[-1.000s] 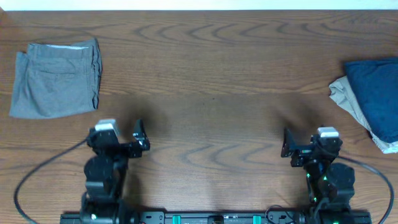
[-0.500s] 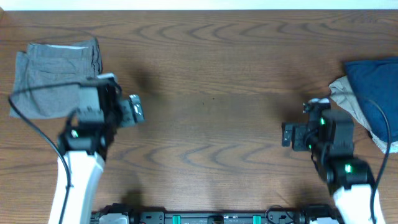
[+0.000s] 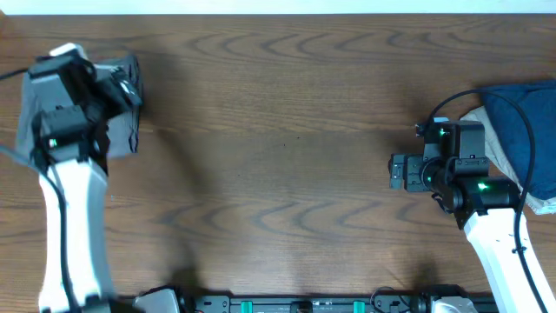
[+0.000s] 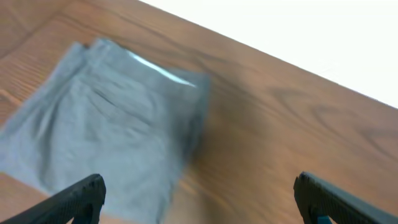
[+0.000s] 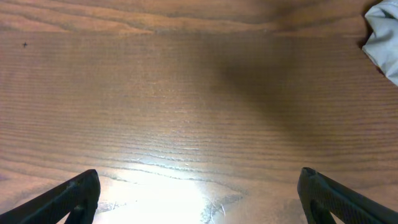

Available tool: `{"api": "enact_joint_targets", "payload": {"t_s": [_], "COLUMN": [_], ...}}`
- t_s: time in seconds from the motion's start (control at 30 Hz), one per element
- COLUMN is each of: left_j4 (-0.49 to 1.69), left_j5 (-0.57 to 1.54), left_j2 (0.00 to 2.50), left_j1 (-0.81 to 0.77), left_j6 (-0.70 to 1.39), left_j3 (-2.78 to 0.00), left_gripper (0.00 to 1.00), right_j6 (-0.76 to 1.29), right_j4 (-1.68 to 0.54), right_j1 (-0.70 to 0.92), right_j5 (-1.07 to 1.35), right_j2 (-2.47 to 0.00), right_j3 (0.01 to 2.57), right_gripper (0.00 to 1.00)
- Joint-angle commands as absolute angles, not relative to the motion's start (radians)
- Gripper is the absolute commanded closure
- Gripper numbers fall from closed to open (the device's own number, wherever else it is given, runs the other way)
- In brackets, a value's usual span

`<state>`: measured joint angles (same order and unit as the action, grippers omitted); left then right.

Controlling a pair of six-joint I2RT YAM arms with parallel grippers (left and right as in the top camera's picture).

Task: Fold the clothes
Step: 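Reach the left gripper to the folded grey trousers and grasp them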

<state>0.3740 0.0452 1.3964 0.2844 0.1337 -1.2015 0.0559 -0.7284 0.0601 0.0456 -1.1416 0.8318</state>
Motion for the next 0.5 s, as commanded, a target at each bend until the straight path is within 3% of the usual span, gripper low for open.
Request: {"api": "enact_joint_targets", "payload": {"t_s": [0.0,0.2,0.37,0.47], "left_j4": [0.304,0.18,0.131,0.124], "left_j5": [0.04,0.01,-0.073,-0.073], "left_j2": [1.562,1.791,1.913,1.964], "left_j1": [0.326,0.338,0.338,0.338], "left_j6": [0.142,0.142,0.142,0.142], "left_j3": [-1.213,-1.213,-1.213,-1.213], "left_gripper": [0.02,0.02,0.12,0.24], "right_j6": [0.048,0.056,0.058,0.083], "right_j4": [-0.738,-0.765,-0.787,-0.798], "right_j1": [0.046,0.046,0.046,0.046], "right_j5": [0.05,0.061,0.062,0.065], "right_j2": [-1.141,-1.141,-1.141,-1.141], "right_j3": [0.853,0.853,0.853,0.853], "right_gripper": [0.01,0.01,0.01,0.01]}}
